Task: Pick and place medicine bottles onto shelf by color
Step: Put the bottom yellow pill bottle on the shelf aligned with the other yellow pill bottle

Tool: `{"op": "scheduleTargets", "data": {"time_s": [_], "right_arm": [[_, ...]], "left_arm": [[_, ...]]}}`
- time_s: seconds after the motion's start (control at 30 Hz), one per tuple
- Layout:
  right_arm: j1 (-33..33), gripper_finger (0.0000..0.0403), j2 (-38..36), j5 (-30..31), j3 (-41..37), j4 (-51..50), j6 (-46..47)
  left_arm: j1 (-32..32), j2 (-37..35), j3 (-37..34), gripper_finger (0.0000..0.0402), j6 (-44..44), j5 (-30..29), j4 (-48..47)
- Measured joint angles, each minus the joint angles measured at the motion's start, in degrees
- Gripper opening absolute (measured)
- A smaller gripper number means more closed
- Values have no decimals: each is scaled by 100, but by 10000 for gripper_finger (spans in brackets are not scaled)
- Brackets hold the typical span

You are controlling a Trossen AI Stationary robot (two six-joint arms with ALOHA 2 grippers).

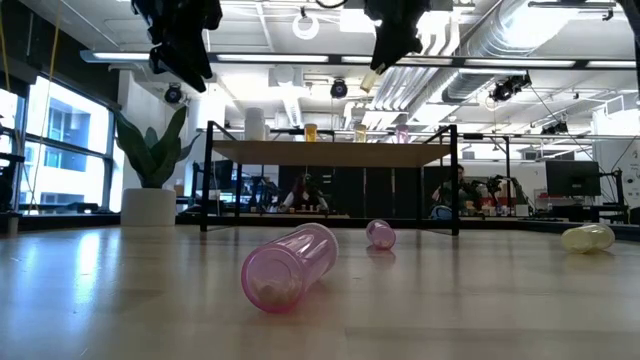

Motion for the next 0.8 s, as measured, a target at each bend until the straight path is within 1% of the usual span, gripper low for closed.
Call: {"op": "scheduleTargets", "data": {"time_s": [0.07,0.2,0.33,0.57,0.8], "right_arm": [[-4,103,128,-24,80,-147,-98],[31,103,377,-309,197,-524,-238],[124,103,545,-350,206,-731,-354],[352,103,831,-350,206,-789,-640],[390,103,1096,-345,202,-802,-711]], "left_arm": [[0,0,0,200,-109,0,0],[0,0,0,200,-291,0,0],[0,-2,0,200,-449,0,0],[0,-2,0,200,-572,0,0],[0,-2,0,200,-587,0,0]]}}
